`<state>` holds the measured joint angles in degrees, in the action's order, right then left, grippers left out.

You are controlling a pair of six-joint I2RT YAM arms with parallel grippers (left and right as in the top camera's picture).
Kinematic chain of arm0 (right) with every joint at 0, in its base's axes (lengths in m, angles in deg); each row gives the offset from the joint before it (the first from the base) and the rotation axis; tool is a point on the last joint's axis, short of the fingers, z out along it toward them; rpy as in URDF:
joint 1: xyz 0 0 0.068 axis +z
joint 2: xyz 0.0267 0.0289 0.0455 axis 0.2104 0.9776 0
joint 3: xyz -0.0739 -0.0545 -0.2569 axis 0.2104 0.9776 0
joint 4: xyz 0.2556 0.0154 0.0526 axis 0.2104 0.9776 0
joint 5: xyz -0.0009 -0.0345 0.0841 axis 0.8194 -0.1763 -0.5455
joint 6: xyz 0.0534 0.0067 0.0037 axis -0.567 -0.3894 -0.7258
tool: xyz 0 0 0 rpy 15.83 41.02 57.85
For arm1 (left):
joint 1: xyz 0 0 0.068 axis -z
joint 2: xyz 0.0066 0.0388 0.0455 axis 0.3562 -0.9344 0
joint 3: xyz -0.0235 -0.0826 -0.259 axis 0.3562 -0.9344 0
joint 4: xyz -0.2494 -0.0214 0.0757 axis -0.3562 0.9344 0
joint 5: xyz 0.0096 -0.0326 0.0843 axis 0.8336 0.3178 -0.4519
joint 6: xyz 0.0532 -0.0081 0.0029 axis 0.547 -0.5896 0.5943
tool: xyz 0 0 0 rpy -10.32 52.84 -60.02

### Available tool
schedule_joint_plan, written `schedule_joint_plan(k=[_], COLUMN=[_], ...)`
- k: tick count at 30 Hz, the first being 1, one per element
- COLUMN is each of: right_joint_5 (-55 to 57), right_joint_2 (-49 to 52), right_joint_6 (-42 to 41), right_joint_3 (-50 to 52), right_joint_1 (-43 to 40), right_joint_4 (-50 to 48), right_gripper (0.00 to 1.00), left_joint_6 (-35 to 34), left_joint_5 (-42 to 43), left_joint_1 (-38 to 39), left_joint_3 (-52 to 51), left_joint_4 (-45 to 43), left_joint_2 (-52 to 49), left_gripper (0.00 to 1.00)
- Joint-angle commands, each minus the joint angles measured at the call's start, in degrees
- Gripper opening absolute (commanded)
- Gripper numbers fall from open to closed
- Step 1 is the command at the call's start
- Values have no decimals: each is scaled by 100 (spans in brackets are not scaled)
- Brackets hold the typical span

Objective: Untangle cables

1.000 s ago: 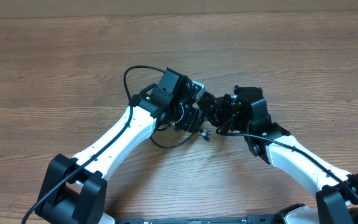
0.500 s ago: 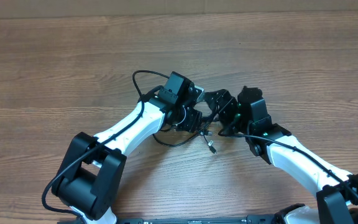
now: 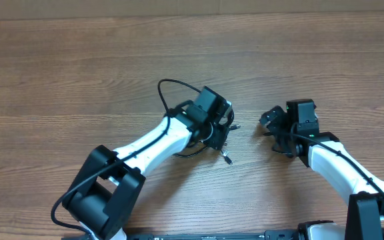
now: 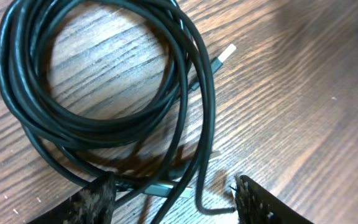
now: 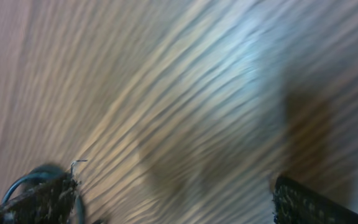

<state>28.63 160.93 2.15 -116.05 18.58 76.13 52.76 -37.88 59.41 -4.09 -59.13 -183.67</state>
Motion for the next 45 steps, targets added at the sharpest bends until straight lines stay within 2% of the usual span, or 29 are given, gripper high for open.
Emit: schedule_joint_plan(k=[1, 8, 23, 35, 41, 45], right_joint_5=[90, 90, 90, -304, -387, -387], right_joint_2=[-120, -120, -120, -120, -120, -120], right_joint_6=[219, 511, 511, 514, 514, 514], right_joint_3=[-35, -31, -31, -31, -31, -31], right_joint_1=[-85, -83, -83, -83, -83, -83], right_joint_4=[98, 223, 223, 264, 332, 415], right_gripper=[100, 100, 100, 100, 100, 100], left_joint_6=[-391, -422, -313, -315, -313, -313], left_joint_5=[-894, -885, -608, -758, -802, -802], left_joint_1=[105, 192, 452, 452, 452, 452], left_joint_3=[-55, -55, -55, -57, -57, -57], left_joint_4=[-50, -439, -551, -470, -479, -503], left_joint_2=[-111, -422, -452, -452, -455, -466], left_gripper=[62, 62, 51, 25, 31, 30])
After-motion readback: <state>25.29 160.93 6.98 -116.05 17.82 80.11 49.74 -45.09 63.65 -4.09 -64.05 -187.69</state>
